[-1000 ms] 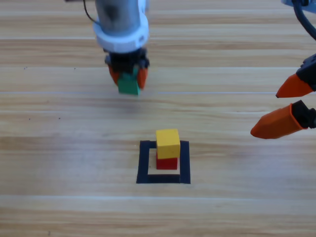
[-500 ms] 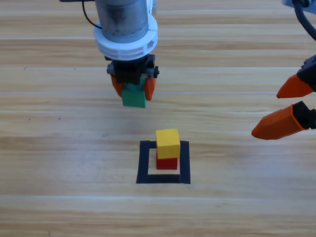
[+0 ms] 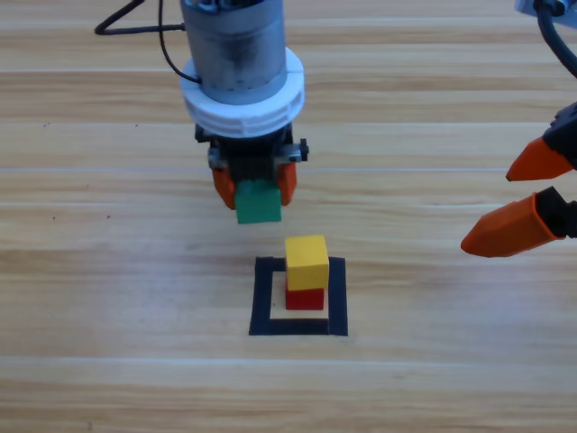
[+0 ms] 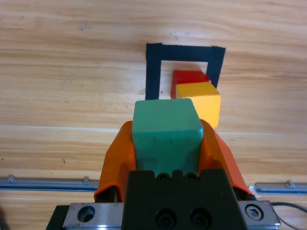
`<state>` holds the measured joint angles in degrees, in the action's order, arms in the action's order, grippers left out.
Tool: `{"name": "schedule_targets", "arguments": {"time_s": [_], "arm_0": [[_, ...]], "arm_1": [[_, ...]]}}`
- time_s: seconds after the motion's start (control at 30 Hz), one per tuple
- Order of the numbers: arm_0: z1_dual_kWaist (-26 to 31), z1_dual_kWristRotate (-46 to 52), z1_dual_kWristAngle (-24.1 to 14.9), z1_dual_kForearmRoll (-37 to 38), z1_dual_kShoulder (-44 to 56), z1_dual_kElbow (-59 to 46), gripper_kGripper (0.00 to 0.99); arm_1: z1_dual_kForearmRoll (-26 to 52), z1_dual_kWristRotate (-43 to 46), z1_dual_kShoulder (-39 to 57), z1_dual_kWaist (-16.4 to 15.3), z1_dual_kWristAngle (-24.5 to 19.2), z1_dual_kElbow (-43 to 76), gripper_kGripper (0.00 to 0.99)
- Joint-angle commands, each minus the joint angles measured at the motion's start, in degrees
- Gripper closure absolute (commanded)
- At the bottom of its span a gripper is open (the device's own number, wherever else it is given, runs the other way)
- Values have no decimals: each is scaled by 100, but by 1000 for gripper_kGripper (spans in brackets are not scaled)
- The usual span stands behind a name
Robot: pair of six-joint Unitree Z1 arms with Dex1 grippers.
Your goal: Stack the blocks in the rectangular block: red at the bottom, yellow in the middle, green on top
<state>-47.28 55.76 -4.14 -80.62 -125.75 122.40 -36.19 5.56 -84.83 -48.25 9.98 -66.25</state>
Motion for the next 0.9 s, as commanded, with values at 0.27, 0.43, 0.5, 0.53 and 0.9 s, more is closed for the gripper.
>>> {"name": "schedule_targets", "arguments": {"time_s": [0.27, 0.43, 0.5, 0.53, 0.9], "arm_0": [[-361, -267, 71, -42, -600, 408, 912], [-361, -346, 71, -42, -688, 487, 912], [-361, -372, 71, -42, -749, 522, 912], [-361, -399, 71, -42, -775, 540, 912], [-361, -460, 80, -42, -925, 601, 912]], "arm_1": [[-90, 86, -148, -97, -49, 59, 11], [-90, 86, -157, -97, -49, 59, 11], [-90, 86, -157, -97, -49, 59, 11], [-90, 86, -157, -97, -49, 59, 11], [-90, 112, -157, -97, -58, 59, 11]]}}
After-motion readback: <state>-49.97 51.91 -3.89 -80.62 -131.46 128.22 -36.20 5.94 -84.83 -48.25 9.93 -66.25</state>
